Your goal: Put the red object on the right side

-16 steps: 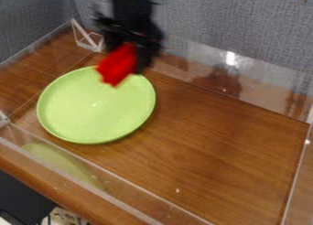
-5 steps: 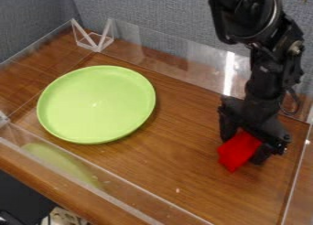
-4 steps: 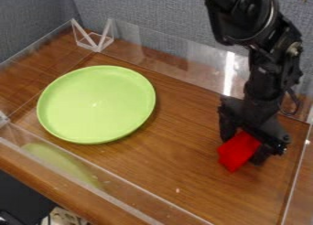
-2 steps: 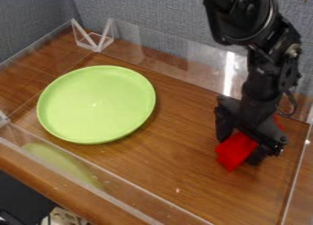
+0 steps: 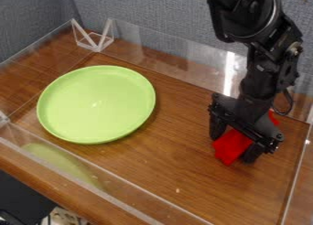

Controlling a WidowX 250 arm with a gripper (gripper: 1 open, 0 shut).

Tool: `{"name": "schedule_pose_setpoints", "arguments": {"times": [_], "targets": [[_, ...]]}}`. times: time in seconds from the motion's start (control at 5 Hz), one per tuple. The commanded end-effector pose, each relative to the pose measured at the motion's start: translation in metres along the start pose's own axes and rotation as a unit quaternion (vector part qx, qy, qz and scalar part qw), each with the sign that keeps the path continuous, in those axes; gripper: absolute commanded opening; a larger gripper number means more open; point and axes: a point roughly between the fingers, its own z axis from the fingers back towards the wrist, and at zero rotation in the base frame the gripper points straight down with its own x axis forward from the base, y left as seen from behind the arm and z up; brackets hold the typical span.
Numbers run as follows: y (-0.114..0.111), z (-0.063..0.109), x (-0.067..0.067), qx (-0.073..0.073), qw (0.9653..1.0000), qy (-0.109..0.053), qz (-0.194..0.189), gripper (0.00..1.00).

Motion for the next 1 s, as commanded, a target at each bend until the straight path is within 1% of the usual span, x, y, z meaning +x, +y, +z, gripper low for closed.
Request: {"name": "schedule_pose_setpoints", "arguments": {"times": [0.0,0.2,0.4,0.6,0.8], "targets": [[0.012,0.034,0.004,0.001,0.9987,-0.044,-0.025,1.00],[0.024,0.067,0.007,0.012,0.9981,-0.060,0.011,1.00],[0.034,0.101,0.010,0.006,0.9959,-0.079,0.043,1.00],[0.036,0.144,0.001,0.004,0.9922,-0.090,0.087,1.00],[0.029,0.160,-0.012,-0.003,0.9907,-0.067,0.118,1.00]]}}
